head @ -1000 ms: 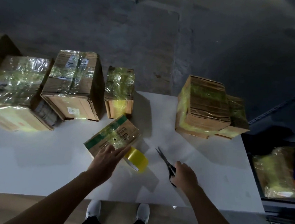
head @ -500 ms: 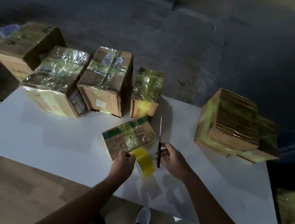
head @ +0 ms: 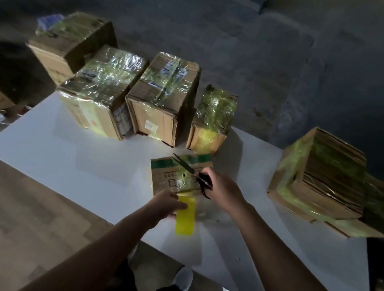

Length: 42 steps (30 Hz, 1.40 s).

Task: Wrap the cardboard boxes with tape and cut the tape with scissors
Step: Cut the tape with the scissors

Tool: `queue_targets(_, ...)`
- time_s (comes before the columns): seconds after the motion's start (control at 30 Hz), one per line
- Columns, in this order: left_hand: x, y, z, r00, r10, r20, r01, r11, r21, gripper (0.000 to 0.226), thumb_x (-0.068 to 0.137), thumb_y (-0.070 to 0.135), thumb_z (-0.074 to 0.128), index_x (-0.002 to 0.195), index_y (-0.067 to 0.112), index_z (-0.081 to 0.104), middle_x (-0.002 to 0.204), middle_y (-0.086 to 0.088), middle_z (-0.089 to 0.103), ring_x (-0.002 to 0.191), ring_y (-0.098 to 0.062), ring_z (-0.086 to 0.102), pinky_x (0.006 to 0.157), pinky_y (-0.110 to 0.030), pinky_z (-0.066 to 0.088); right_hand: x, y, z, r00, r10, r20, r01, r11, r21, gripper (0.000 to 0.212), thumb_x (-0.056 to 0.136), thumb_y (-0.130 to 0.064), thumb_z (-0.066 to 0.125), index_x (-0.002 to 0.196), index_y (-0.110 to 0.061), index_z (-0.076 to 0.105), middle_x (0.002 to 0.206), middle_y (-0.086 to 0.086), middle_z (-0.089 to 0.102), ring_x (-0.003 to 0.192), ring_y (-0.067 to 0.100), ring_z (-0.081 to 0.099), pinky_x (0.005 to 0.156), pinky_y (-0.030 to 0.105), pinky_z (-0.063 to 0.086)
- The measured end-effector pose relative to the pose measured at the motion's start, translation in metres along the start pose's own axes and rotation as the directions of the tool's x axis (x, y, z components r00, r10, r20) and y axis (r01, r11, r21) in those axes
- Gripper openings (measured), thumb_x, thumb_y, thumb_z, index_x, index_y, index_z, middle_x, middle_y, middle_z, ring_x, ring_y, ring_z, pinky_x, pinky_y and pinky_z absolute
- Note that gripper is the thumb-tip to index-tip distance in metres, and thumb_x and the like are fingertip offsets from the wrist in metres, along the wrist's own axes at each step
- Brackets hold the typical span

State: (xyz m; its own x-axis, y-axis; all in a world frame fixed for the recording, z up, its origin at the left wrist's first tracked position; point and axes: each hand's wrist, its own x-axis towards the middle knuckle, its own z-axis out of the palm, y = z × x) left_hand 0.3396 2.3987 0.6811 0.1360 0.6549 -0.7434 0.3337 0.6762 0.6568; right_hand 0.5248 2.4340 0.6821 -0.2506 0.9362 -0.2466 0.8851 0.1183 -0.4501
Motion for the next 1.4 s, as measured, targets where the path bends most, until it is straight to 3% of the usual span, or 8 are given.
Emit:
queue_targets(0.1,0.004,0.0,-0.013,1.0,0.023,-0.013,-0.021,0.992,0.127,0.014,0.086,0.01,0.068,0.095,0.006,0.059,0.093,-0.011,0.06,0.078,-0.019,0.059,0.072,-0.031,0.054,0.005,-0.003,0.008,1.0,-0.011,0.003,0.011,1.0,-0.024,0.04,0.086,-0.022,0.068,0.122,-0.023,0.051,0.118,0.002,0.061,0.105,0.023,0.058,0.077,0.032,0.047)
queue_targets(0.23,0.004,-0.004,-0.01,1.0,0.006,0.012,-0.007,0.997,0.079,0.048,0.087,0.012,0.067,0.13,0.002,0.047,0.103,-0.009,0.057,0.08,-0.015,0.06,0.057,-0.02,0.052,0.012,-0.006,0.019,1.0,0.009,0.015,-0.007,0.997,-0.071,0.047,0.081,-0.028,0.074,0.122,-0.027,0.05,0.117,0.0,0.059,0.105,0.021,0.057,0.076,0.033,0.049)
queue_targets(0.47,0.016,-0.01,-0.008,0.995,-0.085,0.059,0.083,0.996,0.022,0.068,0.09,0.014,0.065,0.149,0.01,0.03,0.136,-0.016,0.05,0.093,-0.023,0.063,0.075,-0.029,0.057,0.022,-0.004,0.028,0.997,0.059,-0.053,-0.063,0.996,-0.07,0.047,0.074,-0.026,0.08,0.115,-0.027,0.057,0.115,-0.002,0.058,0.1,0.017,0.06,0.071,0.029,0.048)
queue_targets(0.63,0.011,-0.03,-0.006,0.98,-0.151,0.127,0.168,0.976,-0.136,0.085,0.092,0.01,0.062,0.154,0.028,0.006,0.075,-0.011,0.059,0.057,-0.015,0.052,0.051,-0.027,0.043,0.023,-0.003,0.03,0.996,0.068,-0.054,-0.072,0.995,-0.072,0.05,0.073,-0.028,0.082,0.116,-0.026,0.056,0.111,-0.006,0.06,0.096,0.014,0.061,0.066,0.024,0.043)
queue_targets(0.93,0.005,-0.04,-0.007,0.986,-0.023,0.167,0.065,0.966,-0.251,0.083,0.093,0.008,0.06,0.153,0.03,0.006,0.104,-0.012,0.062,0.077,-0.018,0.063,0.057,-0.026,0.051,0.011,0.005,0.021,0.996,0.08,-0.042,-0.074,0.988,0.135,0.054,0.074,-0.034,0.081,0.12,-0.023,0.056,0.107,-0.009,0.06,0.094,0.01,0.059,0.074,0.02,0.048)
queue_targets(1.07,0.007,-0.042,-0.007,0.986,-0.014,0.167,0.055,0.968,-0.245,0.087,0.091,0.007,0.062,0.154,0.029,0.006,0.098,-0.009,0.065,0.067,-0.013,0.068,0.053,-0.024,0.052,-0.012,0.023,0.0,0.964,0.043,0.263,-0.138,0.924,0.356,0.029,0.079,-0.038,0.077,0.101,-0.04,0.059,0.092,-0.018,0.067,0.09,0.007,0.065,0.072,0.014,0.049)
queue_targets(1.27,0.008,-0.032,-0.007,0.978,0.0,0.209,0.017,0.997,-0.079,0.095,0.088,0.01,0.066,0.153,0.035,0.001,0.104,-0.013,0.057,0.076,-0.018,0.06,0.05,-0.021,0.05,-0.024,0.039,-0.03,0.851,0.043,0.523,-0.148,0.976,0.162,0.026,0.081,-0.026,0.065,0.097,-0.047,0.067,0.09,-0.024,0.069,0.085,-0.003,0.063,0.072,0.02,0.051)
queue_targets(1.4,0.007,-0.029,-0.007,0.98,-0.008,0.2,0.014,1.0,-0.028,0.097,0.088,0.007,0.066,0.153,0.035,-0.001,0.097,-0.017,0.057,0.063,-0.015,0.055,0.046,-0.022,0.046,-0.028,0.047,-0.047,0.807,0.071,0.586,-0.169,0.979,0.115,0.028,0.069,-0.051,0.075,0.096,-0.05,0.068,0.088,-0.018,0.069,0.079,0.002,0.062,0.074,0.023,0.049)
